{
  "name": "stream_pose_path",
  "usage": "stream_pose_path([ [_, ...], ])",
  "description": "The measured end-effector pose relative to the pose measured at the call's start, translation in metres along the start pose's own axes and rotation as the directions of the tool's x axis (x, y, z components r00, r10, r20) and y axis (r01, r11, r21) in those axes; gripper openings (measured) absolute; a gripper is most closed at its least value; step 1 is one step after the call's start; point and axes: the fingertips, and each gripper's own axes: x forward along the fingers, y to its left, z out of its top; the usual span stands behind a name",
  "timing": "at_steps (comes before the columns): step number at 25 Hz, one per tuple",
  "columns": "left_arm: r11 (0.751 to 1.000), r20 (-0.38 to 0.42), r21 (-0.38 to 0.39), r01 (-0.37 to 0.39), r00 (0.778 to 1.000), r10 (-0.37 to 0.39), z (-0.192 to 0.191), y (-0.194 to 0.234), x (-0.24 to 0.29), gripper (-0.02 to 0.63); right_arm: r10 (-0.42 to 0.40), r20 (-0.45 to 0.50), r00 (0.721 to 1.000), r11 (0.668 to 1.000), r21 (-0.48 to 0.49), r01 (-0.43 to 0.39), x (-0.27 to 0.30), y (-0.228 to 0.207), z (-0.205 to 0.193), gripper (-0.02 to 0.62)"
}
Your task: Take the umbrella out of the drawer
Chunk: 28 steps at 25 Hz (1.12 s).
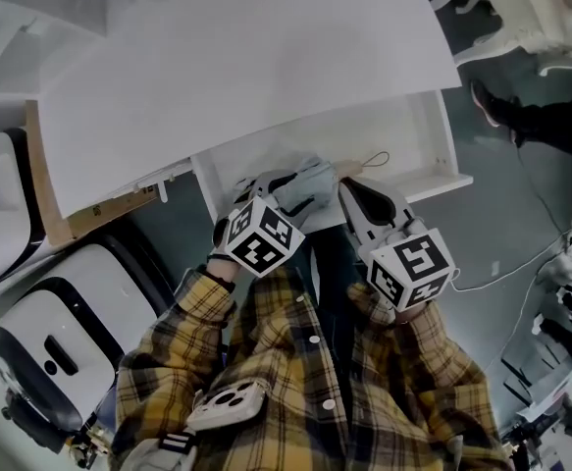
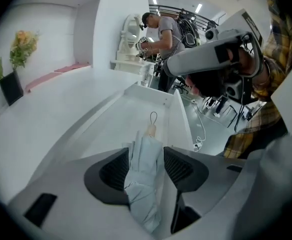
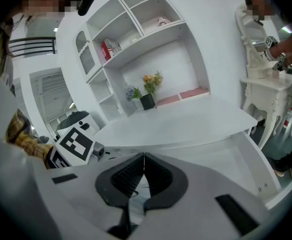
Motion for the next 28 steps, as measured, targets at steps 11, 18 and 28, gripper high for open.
stream_pose_path([
  [11, 0.984, -0.203, 0.171, 0.056, 0.979, -0.02, -0.033, 0.004, 0.031, 0.316, -0.004, -0.017, 1.0, 0.999, 0.05, 0.005, -0.004, -0.008, -0.013, 0.017],
  [18, 0.968, -0.31, 0.224, 0.112, 0.95, -0.038, -0.054, 0.003, 0.052, 0.345, -0.026, -0.025, 0.999, 0.998, 0.06, 0.028, -0.008, -0.015, -0.016, 0.018],
  [28, 0.926, -0.426, 0.353, 0.131, 0.904, 0.035, -0.08, 0.005, 0.076, 0.37, -0.031, -0.035, 0.999, 0.998, 0.062, 0.033, -0.009, -0.017, -0.021, 0.017],
])
